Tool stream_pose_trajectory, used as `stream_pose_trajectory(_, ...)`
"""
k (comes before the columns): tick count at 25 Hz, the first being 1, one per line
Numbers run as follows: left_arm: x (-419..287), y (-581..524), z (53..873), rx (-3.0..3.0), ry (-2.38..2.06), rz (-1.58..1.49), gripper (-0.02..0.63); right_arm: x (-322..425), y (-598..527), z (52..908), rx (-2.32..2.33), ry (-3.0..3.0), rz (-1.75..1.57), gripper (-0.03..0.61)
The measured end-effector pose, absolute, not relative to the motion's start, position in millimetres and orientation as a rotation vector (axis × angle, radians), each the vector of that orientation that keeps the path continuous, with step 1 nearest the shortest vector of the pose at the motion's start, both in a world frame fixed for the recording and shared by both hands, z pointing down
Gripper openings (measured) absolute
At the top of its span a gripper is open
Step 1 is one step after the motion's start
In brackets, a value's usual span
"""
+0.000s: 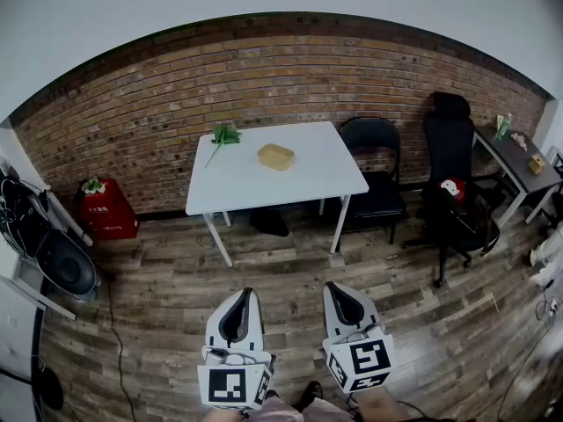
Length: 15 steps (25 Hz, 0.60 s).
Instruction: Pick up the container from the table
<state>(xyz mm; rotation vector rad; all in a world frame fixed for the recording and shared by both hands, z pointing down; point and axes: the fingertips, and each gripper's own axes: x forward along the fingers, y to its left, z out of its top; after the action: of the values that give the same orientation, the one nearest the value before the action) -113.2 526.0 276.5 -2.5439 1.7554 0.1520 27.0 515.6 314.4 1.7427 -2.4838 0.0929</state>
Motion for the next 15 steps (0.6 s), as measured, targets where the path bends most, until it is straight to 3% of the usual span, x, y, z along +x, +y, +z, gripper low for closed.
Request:
stream_pose_trajectory(10,-109,527,278,-2.545,1.762,0.136,0.008,31,516,311,1.743,-2.535,0.097,0.0)
stream_pose_trajectory(12,-107,526,279,-2.546,1.764,0.129,0.008,29,516,311,1.712,-2.576,0.12,0.169)
stream_pose_trajectory(15,-101,526,280,-2.545,1.77,0.123,0.008,33,516,314,1.698,-2.564,0.107,0.155)
